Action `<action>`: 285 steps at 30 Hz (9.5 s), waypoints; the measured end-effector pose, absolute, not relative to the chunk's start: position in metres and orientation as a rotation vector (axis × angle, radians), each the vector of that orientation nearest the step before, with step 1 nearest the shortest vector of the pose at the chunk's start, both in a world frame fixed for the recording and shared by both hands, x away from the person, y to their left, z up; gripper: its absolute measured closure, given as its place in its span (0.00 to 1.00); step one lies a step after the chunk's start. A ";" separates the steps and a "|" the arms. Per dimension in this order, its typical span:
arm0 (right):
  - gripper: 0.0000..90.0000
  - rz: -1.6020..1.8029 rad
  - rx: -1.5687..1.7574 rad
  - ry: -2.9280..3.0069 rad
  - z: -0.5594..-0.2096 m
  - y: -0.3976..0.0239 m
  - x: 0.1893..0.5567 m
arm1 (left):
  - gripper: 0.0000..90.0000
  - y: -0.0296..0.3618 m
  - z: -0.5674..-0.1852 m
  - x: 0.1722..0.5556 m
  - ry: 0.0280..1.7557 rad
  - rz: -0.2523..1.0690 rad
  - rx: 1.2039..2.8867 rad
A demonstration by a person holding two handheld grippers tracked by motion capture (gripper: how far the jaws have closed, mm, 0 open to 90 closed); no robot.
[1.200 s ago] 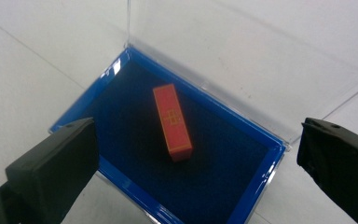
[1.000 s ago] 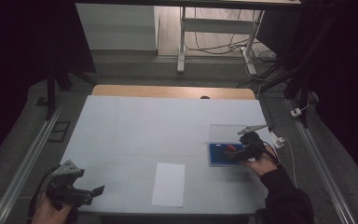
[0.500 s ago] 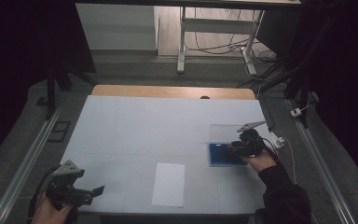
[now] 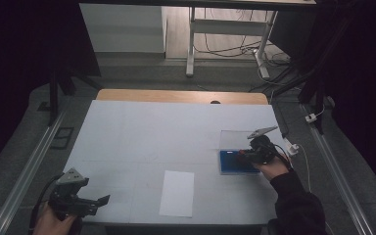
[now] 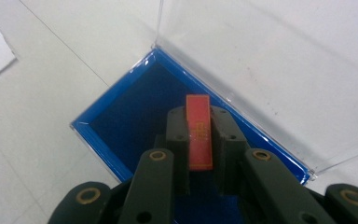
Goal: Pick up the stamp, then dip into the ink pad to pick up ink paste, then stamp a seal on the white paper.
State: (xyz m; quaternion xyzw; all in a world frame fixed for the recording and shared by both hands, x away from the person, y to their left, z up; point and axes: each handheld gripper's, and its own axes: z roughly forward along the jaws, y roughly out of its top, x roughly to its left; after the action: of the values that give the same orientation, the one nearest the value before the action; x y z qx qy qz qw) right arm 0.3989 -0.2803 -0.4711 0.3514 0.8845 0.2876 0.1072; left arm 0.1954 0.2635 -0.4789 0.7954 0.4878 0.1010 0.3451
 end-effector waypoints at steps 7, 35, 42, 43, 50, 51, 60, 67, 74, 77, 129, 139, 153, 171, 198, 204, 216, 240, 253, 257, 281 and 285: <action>0.89 0.929 1.035 2.552 -0.461 -0.281 0.391 | 0.01 0.263 -0.479 0.195 1.263 0.262 2.066; 0.89 0.933 1.074 2.498 -0.453 -0.282 0.380 | 0.02 0.263 -0.479 0.195 1.254 0.257 2.072; 0.89 0.893 1.095 2.512 -0.461 -0.278 0.386 | 0.02 0.263 -0.479 0.195 1.252 0.255 2.071; 0.89 0.879 1.095 2.516 -0.462 -0.278 0.387 | 0.02 0.263 -0.479 0.195 1.251 0.255 2.072; 0.89 0.850 1.091 2.529 -0.467 -0.276 0.389 | 0.02 0.263 -0.479 0.195 1.249 0.253 2.072; 0.89 0.850 1.091 2.529 -0.468 -0.275 0.389 | 0.02 0.263 -0.479 0.195 1.250 0.255 2.073; 0.89 0.803 1.070 2.565 -0.476 -0.271 0.390 | 0.02 0.263 -0.479 0.195 1.249 0.254 2.074; 0.89 0.811 1.093 2.560 -0.478 -0.272 0.391 | 0.02 0.262 -0.479 0.196 1.250 0.254 2.078; 0.89 0.778 1.087 2.538 -0.479 -0.266 0.387 | 0.02 0.261 -0.479 0.197 1.250 0.253 2.085; 0.89 0.731 1.049 2.529 -0.479 -0.260 0.383 | 0.02 0.261 -0.479 0.197 1.249 0.252 2.089; 0.89 0.921 1.072 2.512 -0.461 -0.270 0.378 | 0.02 0.262 -0.479 0.197 1.257 0.251 2.083; 0.89 0.810 1.018 2.568 -0.473 -0.258 0.380 | 0.02 0.262 -0.479 0.197 1.256 0.253 2.084; 0.89 0.804 1.068 2.563 -0.481 -0.259 0.383 | 0.02 0.261 -0.479 0.197 1.255 0.255 2.090; 0.89 0.775 1.036 2.549 -0.483 -0.254 0.379 | 0.02 0.260 -0.479 0.198 1.252 0.254 2.096; 0.89 0.850 1.099 2.550 -0.482 -0.263 0.382 | 0.02 0.262 -0.479 0.196 1.256 0.250 2.085; 0.88 0.848 1.083 2.548 -0.482 -0.262 0.381 | 0.02 0.262 -0.479 0.196 1.257 0.250 2.083; 0.89 0.891 1.057 2.522 -0.473 -0.264 0.377 | 0.02 0.262 -0.479 0.197 1.256 0.247 2.081; 0.88 1.058 0.998 2.471 -0.447 -0.266 0.355 | 0.02 0.263 -0.479 0.196 1.252 0.242 2.077; 0.89 1.095 0.968 2.455 -0.439 -0.265 0.347 | 0.02 0.263 -0.479 0.196 1.250 0.242 2.077; 0.89 1.084 0.957 2.461 -0.439 -0.265 0.347 | 0.02 0.264 -0.479 0.196 1.251 0.239 2.073; 0.88 1.169 0.867 2.519 -0.437 -0.231 0.337 | 0.02 0.264 -0.479 0.196 1.243 0.242 2.067; 0.88 1.177 0.843 2.546 -0.439 -0.222 0.335 | 0.02 0.264 -0.478 0.195 1.236 0.249 2.065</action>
State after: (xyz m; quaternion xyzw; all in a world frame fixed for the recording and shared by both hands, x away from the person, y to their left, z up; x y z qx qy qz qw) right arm 0.3348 -0.2217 -0.4388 0.2861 0.8644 0.3995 0.1064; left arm 0.1949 0.2639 -0.4781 0.7984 0.4780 0.0962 0.3533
